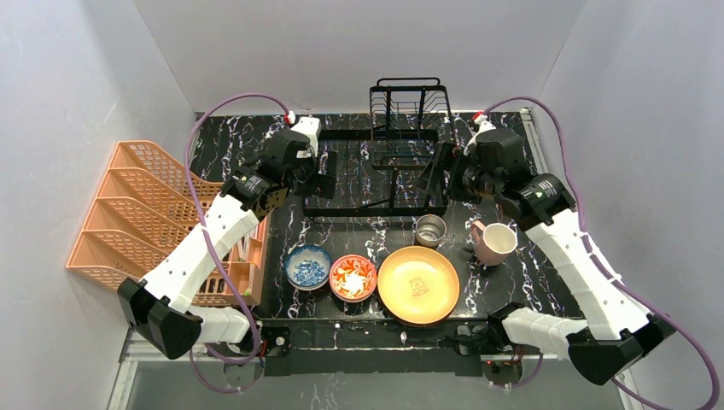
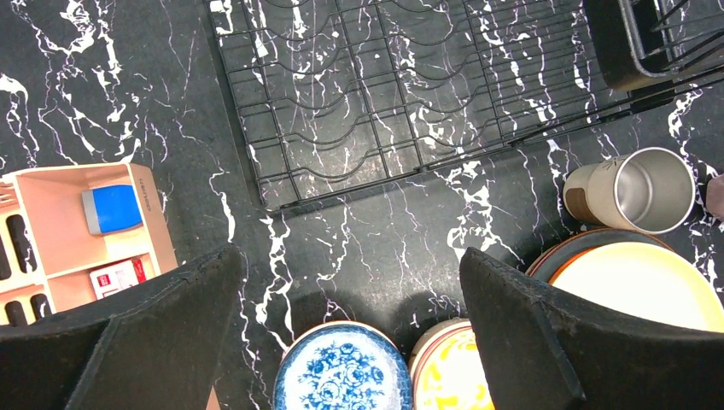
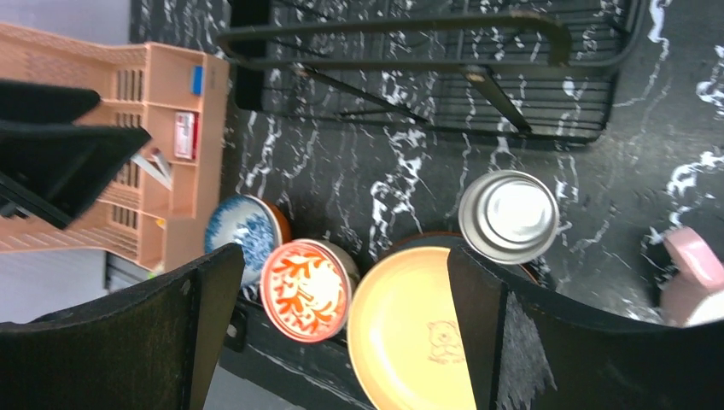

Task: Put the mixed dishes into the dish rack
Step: Move the dish rack to the center of the board.

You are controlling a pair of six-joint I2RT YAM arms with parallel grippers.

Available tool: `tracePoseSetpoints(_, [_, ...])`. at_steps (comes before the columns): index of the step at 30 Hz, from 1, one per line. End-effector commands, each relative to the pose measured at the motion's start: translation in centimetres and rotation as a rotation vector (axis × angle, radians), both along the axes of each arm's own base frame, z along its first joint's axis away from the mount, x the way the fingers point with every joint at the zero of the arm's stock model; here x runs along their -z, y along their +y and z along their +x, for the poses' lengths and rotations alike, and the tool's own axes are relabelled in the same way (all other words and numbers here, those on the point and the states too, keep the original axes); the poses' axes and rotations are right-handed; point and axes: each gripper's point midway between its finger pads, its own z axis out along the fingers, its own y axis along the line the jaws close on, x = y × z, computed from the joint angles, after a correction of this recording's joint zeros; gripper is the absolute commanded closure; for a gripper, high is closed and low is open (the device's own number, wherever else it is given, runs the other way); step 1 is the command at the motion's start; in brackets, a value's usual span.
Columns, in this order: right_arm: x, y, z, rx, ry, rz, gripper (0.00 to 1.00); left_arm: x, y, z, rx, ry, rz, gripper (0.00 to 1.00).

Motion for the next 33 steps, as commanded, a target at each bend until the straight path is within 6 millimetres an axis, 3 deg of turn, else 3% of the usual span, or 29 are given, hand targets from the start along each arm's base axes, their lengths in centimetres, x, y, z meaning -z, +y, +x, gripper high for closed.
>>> tracePoseSetpoints(1, [-4.6,1.9,2.0,0.093,-0.062,0.199,0.01,-1.9,0.0,-0.1,-0.005,-0.039,-0.046,0.02])
tracePoseSetpoints(14, [-2.7,1.6,5.0,0.471,0.018,0.352,0.01,-2.4,1.2,-2.6,0.009,-0.059,-0.079,0.02])
tracePoseSetpoints(23, [0.3,2.7,6.6,0.585,0.089,0.368,0.01,-2.3,1.1,-4.0,0.049,-0.057,-0.111,0.02])
tracePoseSetpoints(33, [2.3,2.2,8.3,0.701,0.077,0.375,0.01,-2.3,0.9,-5.0,0.082,-0.054,-0.135,0.02])
